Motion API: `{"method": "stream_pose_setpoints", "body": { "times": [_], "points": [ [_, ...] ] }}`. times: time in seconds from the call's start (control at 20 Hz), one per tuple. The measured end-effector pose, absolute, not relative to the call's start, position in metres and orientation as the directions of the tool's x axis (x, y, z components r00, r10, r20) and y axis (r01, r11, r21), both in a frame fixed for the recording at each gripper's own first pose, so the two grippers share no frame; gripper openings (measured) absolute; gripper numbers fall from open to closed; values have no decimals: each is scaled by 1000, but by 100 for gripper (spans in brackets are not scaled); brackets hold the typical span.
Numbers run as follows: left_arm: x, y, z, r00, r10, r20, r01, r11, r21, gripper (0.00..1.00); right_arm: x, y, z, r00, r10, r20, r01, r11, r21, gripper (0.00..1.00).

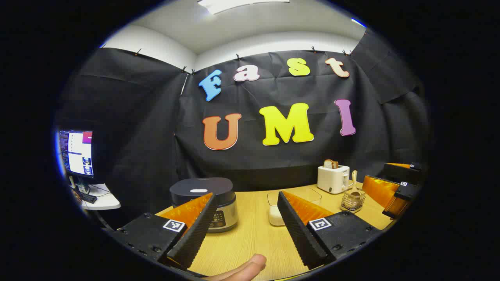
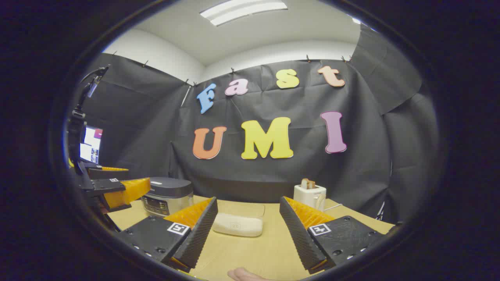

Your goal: Close the left gripper, press the button to open the rice cooker; take a wooden spoon from the chopstick holder with the right hand, scoop a spoonful of rice and pour it into the rice cooker, then put the wooden spoon back into the chopstick holder.

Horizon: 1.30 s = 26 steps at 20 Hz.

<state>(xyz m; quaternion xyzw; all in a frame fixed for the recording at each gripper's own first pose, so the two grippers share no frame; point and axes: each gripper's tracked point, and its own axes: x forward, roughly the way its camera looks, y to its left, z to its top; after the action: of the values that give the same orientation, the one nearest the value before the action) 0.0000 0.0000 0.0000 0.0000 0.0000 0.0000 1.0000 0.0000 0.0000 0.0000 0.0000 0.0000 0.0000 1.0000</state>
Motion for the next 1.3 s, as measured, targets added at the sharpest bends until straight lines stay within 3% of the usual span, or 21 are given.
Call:
{"method": "stream_pose_setpoints", "body": {
  "times": [0.2, 1.0, 1.2, 1.25, 1.3],
  "points": [
    [3, 5, -14, 998, 17, -68, -19, 1000, -20, 99, -3, -2, -5, 1000, -12, -23, 12, 1000, -4, 95],
    [21, 21, -29, 991, 75, -113, -80, 996, -36, 99, -4, -13, -17, 998, -10, -60, 9, 1000, -9, 97],
    [32, 37, -31, 984, 96, -149, -100, 995, -21, 95, 0, -21, -25, 998, -11, -69, 12, 1000, 7, 95],
    [35, 41, -29, 984, 99, -150, -102, 995, -15, 87, 2, -24, -27, 997, -16, -75, 16, 1000, 9, 95],
    [42, 48, -25, 984, 104, -144, -107, 994, -10, 90, 3, -27, -31, 997, -20, -81, 21, 1000, 10, 95]
  ]
}}
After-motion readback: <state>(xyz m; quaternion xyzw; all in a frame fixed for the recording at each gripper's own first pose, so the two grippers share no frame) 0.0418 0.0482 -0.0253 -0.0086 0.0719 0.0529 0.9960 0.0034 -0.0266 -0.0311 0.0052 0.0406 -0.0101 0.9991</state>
